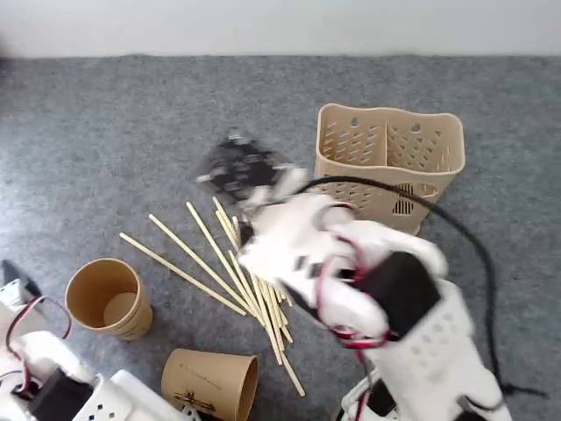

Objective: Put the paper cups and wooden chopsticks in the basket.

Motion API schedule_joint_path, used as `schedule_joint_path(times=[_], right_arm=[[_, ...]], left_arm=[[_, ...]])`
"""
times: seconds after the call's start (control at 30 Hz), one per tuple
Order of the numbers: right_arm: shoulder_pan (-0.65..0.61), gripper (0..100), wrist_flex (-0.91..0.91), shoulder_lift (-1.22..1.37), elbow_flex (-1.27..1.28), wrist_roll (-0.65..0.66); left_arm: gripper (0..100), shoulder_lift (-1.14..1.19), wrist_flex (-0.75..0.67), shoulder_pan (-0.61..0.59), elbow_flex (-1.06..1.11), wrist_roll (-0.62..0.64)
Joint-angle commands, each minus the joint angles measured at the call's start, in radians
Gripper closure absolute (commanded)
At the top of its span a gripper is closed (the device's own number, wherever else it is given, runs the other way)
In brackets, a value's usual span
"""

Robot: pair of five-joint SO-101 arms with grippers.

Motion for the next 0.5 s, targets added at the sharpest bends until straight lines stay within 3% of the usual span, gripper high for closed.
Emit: schedule_joint_path(times=[0.0, 0.13, 0.47], right_arm=[[0.143, 93.7, 0.11, -0.085, -0.008, 0.011], [0.275, 95.7, 0.203, -0.145, 0.002, 0.011], [0.575, 95.6, 0.2, -0.351, 0.298, 0.005]], left_arm=[[73, -0.008, 0.029, 0.098, -0.051, -0.064], [73, -0.003, 0.147, 0.258, -0.16, -0.175], [74, 0.072, 0.509, 0.713, -0.403, -0.385]])
